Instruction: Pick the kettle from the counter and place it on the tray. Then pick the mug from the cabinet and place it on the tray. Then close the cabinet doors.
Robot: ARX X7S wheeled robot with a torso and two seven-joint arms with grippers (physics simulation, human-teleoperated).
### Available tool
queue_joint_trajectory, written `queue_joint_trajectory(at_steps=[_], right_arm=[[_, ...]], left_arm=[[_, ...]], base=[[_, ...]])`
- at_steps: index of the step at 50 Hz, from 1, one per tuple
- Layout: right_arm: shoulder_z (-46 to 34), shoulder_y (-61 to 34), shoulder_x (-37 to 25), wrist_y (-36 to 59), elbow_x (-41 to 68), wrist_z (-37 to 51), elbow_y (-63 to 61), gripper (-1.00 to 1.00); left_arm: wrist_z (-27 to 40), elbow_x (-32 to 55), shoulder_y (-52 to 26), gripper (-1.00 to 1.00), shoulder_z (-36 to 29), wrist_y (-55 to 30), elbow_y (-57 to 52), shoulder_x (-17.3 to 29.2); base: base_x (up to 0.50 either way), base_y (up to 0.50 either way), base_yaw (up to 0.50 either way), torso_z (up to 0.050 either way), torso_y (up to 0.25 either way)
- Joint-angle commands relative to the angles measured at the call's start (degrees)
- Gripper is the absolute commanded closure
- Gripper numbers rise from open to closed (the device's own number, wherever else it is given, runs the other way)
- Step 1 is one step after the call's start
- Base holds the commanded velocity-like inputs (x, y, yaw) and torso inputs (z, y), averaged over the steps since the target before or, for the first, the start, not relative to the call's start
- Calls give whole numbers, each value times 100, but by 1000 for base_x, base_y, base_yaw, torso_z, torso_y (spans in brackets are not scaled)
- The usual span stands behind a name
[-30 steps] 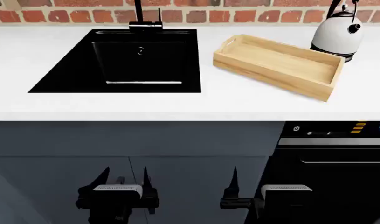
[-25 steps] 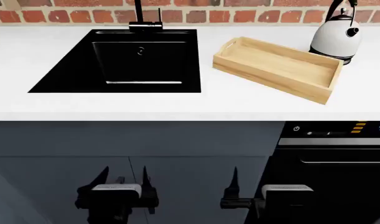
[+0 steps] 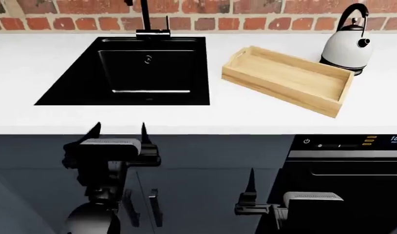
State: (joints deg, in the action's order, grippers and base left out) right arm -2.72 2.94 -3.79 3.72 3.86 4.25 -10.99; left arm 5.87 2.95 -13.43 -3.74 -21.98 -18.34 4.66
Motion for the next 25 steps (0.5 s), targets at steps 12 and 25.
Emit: queue_joint_trajectory(at_steps=[12, 25], right_arm=[[-123, 216, -237, 160, 184, 232, -767, -100], [-136, 408, -376, 117, 279, 321, -1060, -100]], left_arm=[[135, 156, -7466, -100, -297, -4638, 918, -290], [621, 390, -10713, -100, -928, -3384, 5102, -423]], base=[[0, 0, 0, 50, 0], [0, 0, 0, 50, 0]])
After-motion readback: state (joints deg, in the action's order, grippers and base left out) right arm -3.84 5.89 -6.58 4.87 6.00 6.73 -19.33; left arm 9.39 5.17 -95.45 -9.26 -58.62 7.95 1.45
